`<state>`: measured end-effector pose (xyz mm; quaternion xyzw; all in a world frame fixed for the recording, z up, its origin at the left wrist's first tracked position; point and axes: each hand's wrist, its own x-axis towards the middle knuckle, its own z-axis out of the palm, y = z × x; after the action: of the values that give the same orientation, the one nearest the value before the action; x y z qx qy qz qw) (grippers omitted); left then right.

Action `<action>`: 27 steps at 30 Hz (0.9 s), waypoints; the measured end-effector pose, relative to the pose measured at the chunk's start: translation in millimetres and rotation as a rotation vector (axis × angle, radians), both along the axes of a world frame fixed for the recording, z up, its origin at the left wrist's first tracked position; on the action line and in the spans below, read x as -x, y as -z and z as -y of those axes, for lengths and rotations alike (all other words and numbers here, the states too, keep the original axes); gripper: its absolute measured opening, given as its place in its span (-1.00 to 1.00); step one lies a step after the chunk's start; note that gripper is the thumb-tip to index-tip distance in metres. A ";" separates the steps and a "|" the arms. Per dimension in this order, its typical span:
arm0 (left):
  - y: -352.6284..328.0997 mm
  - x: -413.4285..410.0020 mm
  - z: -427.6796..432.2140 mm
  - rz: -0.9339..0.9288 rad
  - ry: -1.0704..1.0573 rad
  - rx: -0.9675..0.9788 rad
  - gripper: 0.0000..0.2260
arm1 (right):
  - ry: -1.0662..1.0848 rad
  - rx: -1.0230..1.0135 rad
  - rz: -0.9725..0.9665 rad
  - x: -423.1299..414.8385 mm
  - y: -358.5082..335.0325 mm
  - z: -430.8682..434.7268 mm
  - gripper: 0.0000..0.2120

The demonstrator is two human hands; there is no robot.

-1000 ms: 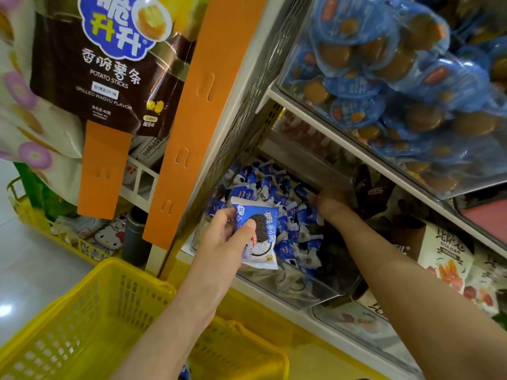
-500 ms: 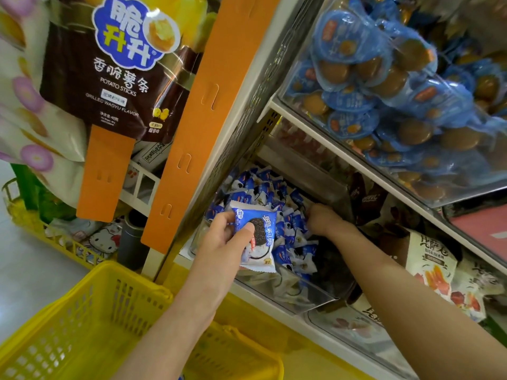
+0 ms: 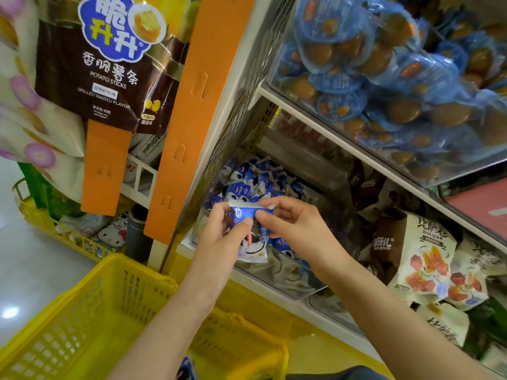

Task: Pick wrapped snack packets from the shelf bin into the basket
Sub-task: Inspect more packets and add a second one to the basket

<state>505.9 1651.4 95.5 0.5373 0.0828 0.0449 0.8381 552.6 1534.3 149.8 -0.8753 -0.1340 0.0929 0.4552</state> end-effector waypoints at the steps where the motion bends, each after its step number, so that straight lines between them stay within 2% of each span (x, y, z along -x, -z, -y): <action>1: -0.4 1.8 0.1 0.006 -0.003 -0.011 -0.94 | -0.011 -0.018 -0.025 2.0 -1.1 0.8 -0.87; 7: -0.4 4.2 0.6 -0.010 -0.021 -0.051 -0.83 | -0.112 0.019 0.111 14.1 -3.9 1.1 -0.91; 13: 1.1 3.2 0.7 -0.063 0.045 0.085 -0.87 | -0.121 0.165 0.381 23.1 -1.4 2.4 -0.93; 15: 1.2 3.6 -0.5 -0.052 0.092 0.084 -0.78 | -0.053 0.089 0.355 22.1 0.5 4.4 -0.95; 18: -0.3 4.9 -1.6 -0.061 0.163 0.024 -0.55 | 0.131 -0.194 0.145 15.7 -0.4 9.4 -0.89; 20: -0.3 3.6 -1.7 -0.065 0.105 0.002 -0.62 | 0.193 -0.373 0.035 13.5 -1.8 13.2 -0.92; 21: 0.0 2.9 -2.0 -0.073 0.051 -0.011 -0.68 | 0.188 -0.395 0.048 13.4 -1.7 15.2 -0.95; 23: 0.5 2.1 -4.1 -0.100 -0.007 -0.003 -0.78 | 0.102 -0.332 0.195 15.7 -1.1 19.1 -0.88; 25: -0.2 2.1 -7.0 -0.087 0.056 0.185 -0.75 | -0.059 -0.200 0.389 19.6 0.4 23.7 -0.82; 27: -4.0 2.7 -10.3 -0.056 0.122 0.426 -0.64 | -0.207 -0.061 0.535 22.4 2.8 30.4 -0.85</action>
<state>503.2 1661.6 99.5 0.3534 0.0811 -0.0395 0.9311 530.1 1503.9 147.0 -0.8362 -0.3408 -0.0993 0.4181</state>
